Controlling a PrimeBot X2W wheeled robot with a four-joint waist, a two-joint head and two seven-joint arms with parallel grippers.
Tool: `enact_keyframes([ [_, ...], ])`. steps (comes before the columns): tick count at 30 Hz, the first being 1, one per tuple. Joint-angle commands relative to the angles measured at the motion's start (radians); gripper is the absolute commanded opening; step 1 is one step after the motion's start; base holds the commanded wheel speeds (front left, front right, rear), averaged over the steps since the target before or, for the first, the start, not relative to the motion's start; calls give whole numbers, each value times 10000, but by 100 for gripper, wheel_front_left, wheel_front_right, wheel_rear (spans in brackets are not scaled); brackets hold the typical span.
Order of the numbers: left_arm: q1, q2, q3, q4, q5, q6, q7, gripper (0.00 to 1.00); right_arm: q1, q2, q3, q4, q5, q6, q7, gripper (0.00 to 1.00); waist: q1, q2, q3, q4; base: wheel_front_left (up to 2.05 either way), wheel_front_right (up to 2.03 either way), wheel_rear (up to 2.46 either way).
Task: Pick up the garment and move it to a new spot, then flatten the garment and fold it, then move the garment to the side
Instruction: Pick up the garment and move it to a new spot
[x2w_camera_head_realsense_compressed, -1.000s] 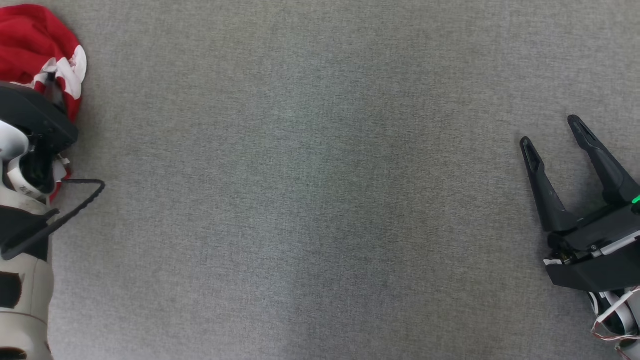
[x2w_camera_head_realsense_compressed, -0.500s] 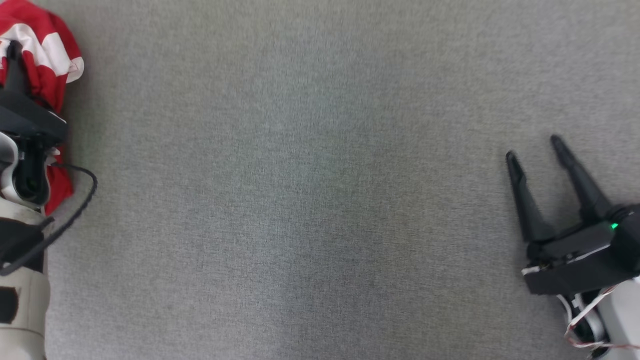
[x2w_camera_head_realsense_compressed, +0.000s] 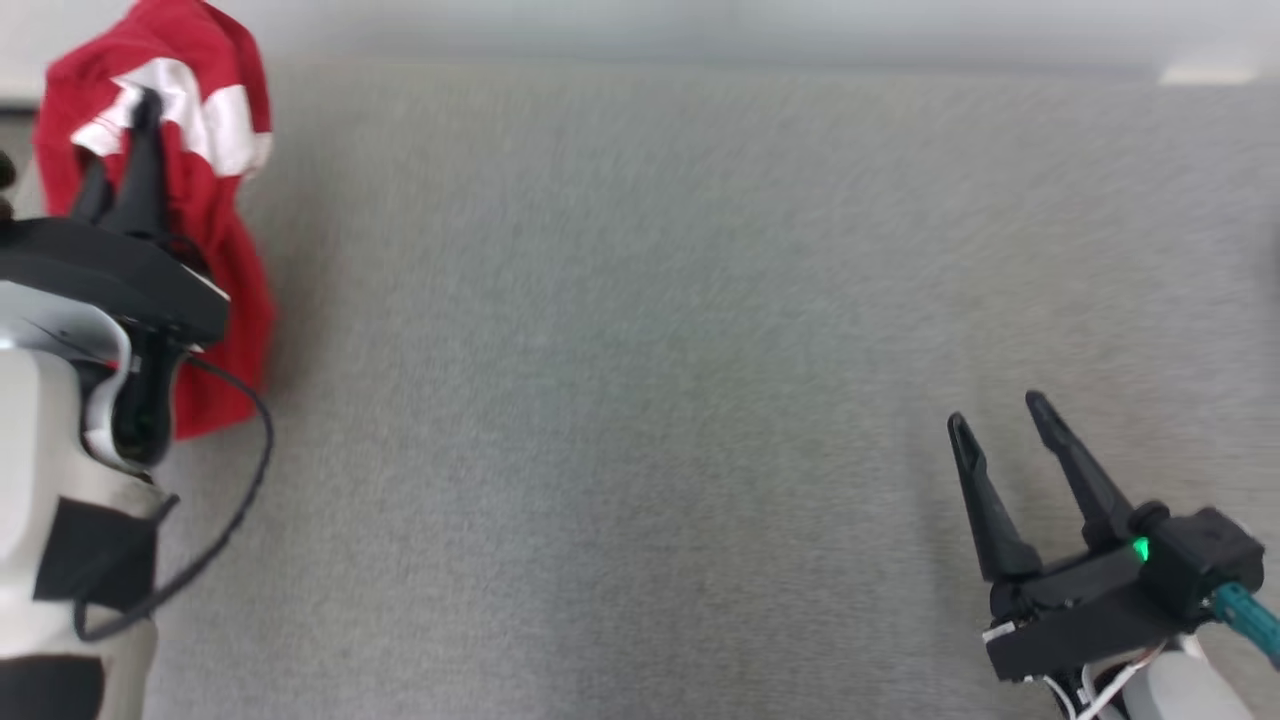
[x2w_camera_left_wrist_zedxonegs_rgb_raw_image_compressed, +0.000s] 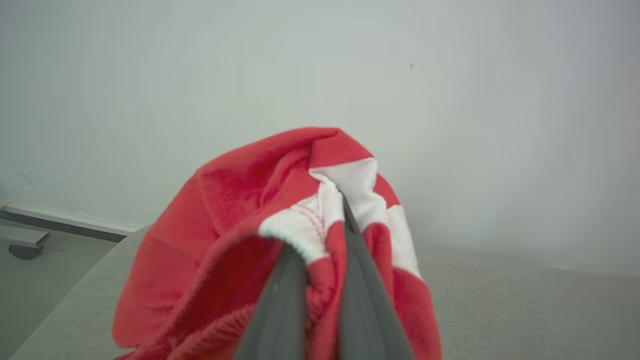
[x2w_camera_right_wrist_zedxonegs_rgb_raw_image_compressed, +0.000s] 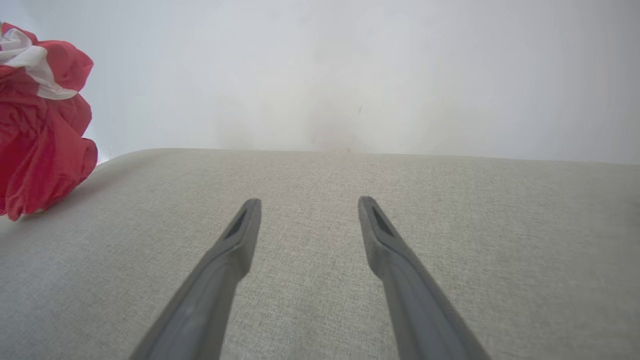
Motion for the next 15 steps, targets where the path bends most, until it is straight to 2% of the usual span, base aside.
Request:
enact_keyframes([
  [1,344,-31,-92,-398,21,29,182,0,229,115,-33,13,-7,-10,9,100,1,-2,-1202,-970,0,0,0],
  [8,1196,-289,-578,-2061,-19,153,953,0,610,376,-124,12,-38,-10,9,100,1,-2,-1849,-2047,0,0,0],
  [15,1719,-791,-1115,-2962,-38,372,1450,0,640,512,-115,-11,-38,-10,9,100,1,-2,-1998,-3182,0,0,0],
])
